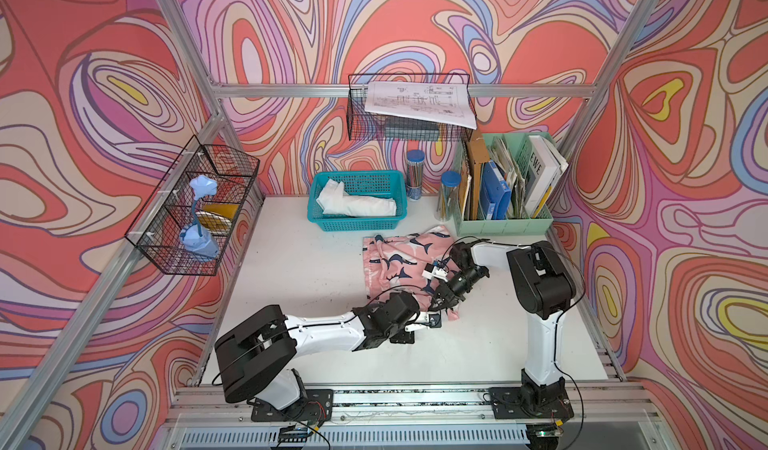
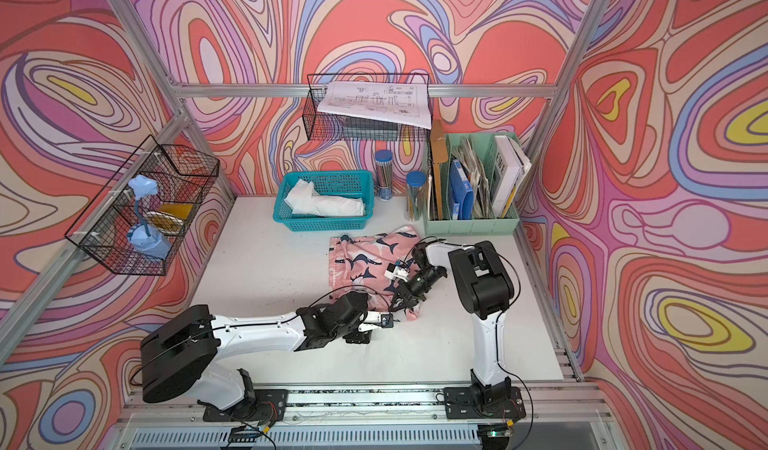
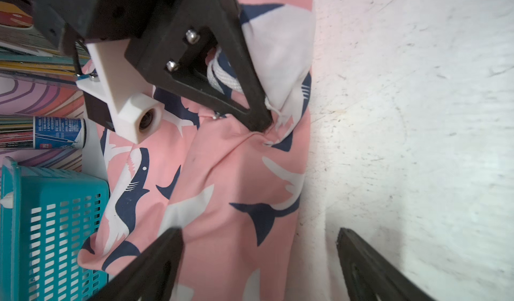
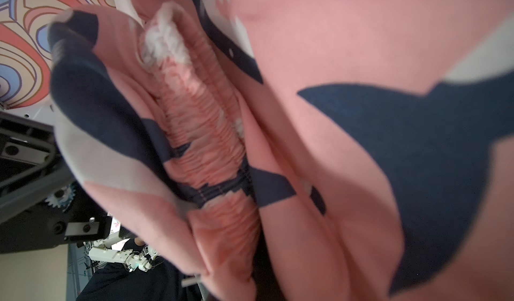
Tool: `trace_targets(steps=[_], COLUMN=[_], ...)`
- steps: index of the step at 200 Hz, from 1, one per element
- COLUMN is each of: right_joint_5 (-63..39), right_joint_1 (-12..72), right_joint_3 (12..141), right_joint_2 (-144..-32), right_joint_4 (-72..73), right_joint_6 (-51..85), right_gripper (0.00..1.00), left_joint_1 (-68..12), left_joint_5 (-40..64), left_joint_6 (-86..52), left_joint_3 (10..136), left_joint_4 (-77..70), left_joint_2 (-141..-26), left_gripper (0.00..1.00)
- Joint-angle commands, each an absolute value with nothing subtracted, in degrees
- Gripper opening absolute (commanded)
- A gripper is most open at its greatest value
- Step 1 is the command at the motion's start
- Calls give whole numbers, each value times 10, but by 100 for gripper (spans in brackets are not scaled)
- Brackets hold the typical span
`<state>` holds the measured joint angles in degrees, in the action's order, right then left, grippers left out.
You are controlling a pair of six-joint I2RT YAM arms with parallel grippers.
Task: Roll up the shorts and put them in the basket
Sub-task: Roll the shorts at the center of the board.
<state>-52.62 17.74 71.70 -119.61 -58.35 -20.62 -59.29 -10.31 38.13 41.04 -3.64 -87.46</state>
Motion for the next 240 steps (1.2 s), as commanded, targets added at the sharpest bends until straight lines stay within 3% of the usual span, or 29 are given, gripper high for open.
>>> trace_targets(steps=[1, 102, 184, 218, 240], right_joint_5=[-513, -528, -536, -536, -537], right_joint_1=[173, 173, 173, 173, 173], right_joint_3=[725, 732, 739, 739, 739], right_joint_2=[-1207, -1202, -1201, -1199, -1199], right_joint_4=[-578, -603, -627, -628, -629], right_joint_6=[-208, -226, -246, -248, -248], right_gripper=[0, 0, 0, 0, 0], left_joint_1=[-594, -580, -563, -564, -563], left_joint_5=[-98, -109, -148, -138, -129], left_joint_6=[380, 393, 417, 435, 432], left_joint_3=[406, 425, 447, 448, 448], left_joint_4=[-38, -63, -57, -40, -26], left_joint_2=[-888, -954, -999, -1000, -995], left_gripper=[92, 92, 84, 73, 54])
